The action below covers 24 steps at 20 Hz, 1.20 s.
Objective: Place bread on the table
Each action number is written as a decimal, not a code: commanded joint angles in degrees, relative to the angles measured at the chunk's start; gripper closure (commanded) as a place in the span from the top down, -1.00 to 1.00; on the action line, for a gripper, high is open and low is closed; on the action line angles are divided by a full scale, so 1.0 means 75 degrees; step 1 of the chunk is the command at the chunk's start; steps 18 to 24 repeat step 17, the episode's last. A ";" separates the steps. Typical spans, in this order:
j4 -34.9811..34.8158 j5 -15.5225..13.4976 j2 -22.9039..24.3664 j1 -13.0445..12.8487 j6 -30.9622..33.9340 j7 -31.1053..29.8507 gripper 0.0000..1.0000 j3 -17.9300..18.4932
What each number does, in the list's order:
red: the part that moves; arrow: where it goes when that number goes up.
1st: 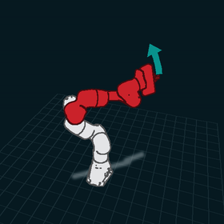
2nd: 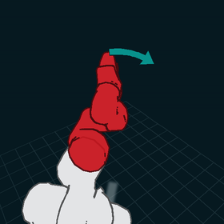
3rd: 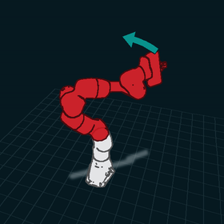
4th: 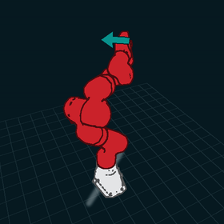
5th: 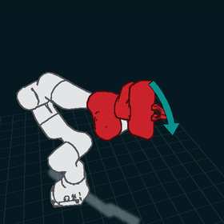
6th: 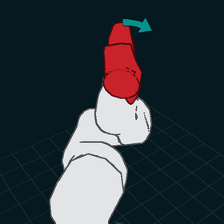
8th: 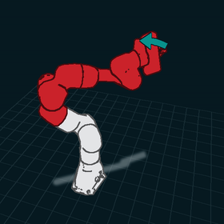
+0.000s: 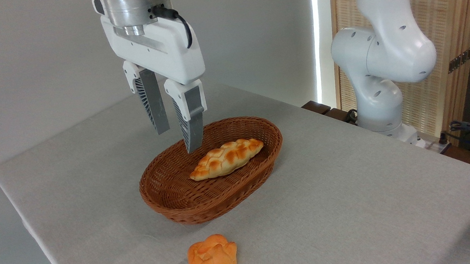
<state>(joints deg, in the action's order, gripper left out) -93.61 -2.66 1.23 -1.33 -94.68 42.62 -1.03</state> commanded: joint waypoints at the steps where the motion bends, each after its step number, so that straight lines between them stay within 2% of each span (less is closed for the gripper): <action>1: 0.0247 0.0155 -0.0106 -0.0034 0.0261 -0.0116 1.00 -0.0015; 5: 0.0259 0.0284 -0.0129 -0.0046 0.0261 -0.0140 1.00 -0.0003; 13: 0.0399 0.0273 -0.0118 -0.0034 0.0577 -0.0163 1.00 0.0020; 24: 0.0411 0.0226 -0.0117 -0.0034 0.0578 -0.0152 1.00 0.0102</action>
